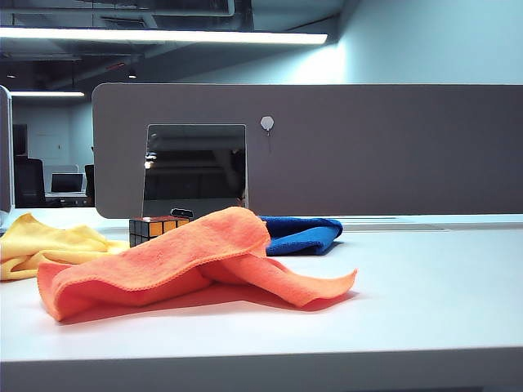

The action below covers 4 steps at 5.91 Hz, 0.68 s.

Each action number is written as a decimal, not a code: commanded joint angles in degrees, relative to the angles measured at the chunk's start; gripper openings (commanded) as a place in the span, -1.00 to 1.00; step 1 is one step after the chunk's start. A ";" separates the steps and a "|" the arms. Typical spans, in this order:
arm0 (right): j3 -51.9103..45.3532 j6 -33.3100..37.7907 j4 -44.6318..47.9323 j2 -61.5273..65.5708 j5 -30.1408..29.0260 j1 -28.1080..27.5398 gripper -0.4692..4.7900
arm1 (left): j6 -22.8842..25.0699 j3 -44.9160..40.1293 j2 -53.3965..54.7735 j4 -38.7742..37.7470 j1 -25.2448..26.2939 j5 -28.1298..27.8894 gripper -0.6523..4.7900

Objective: Pick up a rag that is the same color as the top surface of the Rubik's Cube and cover the cube with it.

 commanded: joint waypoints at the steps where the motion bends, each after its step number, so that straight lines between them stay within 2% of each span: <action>1: 12.00 0.09 -0.68 15.30 -9.64 0.87 -0.83 | 2.45 9.88 0.70 -14.19 -0.11 0.09 -0.78; 2: 16.26 0.04 -0.28 24.37 -8.07 10.82 -0.83 | 3.06 17.86 8.28 -15.17 -0.11 0.33 -0.78; 3: 17.27 0.02 1.03 28.04 -4.02 16.70 -0.83 | 3.98 19.91 11.21 -14.36 -0.11 0.31 -0.78; 4: 17.64 0.07 9.38 37.00 -0.42 27.43 -0.83 | 3.96 20.35 14.43 -13.92 -0.11 1.92 -0.78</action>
